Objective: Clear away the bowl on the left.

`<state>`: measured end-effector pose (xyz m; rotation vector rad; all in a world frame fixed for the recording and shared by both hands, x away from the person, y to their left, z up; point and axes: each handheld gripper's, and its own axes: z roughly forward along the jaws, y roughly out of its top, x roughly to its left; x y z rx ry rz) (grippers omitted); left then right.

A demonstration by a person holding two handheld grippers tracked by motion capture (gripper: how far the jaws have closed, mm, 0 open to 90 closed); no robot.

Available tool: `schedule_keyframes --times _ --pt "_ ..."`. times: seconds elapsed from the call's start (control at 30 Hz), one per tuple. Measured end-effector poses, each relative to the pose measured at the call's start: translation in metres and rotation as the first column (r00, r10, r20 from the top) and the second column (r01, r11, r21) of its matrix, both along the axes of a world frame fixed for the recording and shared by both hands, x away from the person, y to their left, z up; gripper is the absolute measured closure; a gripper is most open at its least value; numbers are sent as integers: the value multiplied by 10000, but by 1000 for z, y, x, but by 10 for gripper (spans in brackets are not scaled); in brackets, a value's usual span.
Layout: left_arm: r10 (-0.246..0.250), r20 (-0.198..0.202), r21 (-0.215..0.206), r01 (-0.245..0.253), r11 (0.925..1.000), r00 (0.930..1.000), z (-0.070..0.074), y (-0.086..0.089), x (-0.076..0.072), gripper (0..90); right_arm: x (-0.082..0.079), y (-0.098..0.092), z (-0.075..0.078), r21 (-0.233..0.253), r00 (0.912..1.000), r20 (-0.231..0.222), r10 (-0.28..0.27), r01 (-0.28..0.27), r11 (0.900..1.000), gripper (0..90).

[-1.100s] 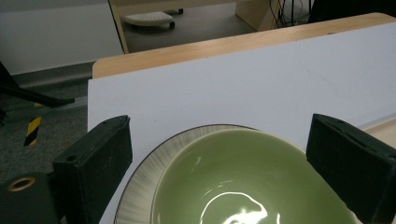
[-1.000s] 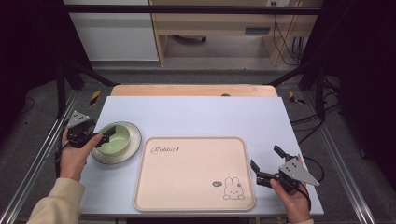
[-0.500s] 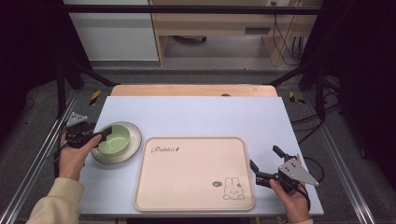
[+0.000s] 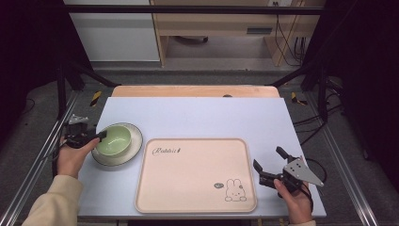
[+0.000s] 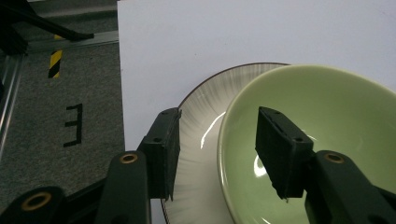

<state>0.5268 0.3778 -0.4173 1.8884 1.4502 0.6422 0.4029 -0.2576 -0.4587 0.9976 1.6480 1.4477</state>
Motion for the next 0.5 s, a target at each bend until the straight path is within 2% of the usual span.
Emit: schedule_keyframes --times 0.03,0.07,0.17,0.2,0.3,0.5 --pt "0 0 0 0 10000 10000 0 0 0 511 0 0 0 0 10000 0 0 0 10000 44" --pt "-54 -190 15 54 10000 9998 0 1 2 515 0 -1 -1 78 10000 -61 -21 22 10000 44" --pt "-34 -31 -4 34 10000 10000 2 1 1 557 0 -1 0 180 10000 -70 -36 37 9998 44" --pt "-104 -292 76 107 9999 9995 1 1 2 557 0 -1 0 195 10000 -57 -14 15 9998 44" --pt "-288 -338 74 291 9996 9990 -1 0 2 588 0 0 0 72 10000 -30 48 -48 10000 44" --pt "-537 -769 291 561 9980 9956 -6 -5 3 643 0 2 0 -80 9999 -68 130 -131 9999 44"
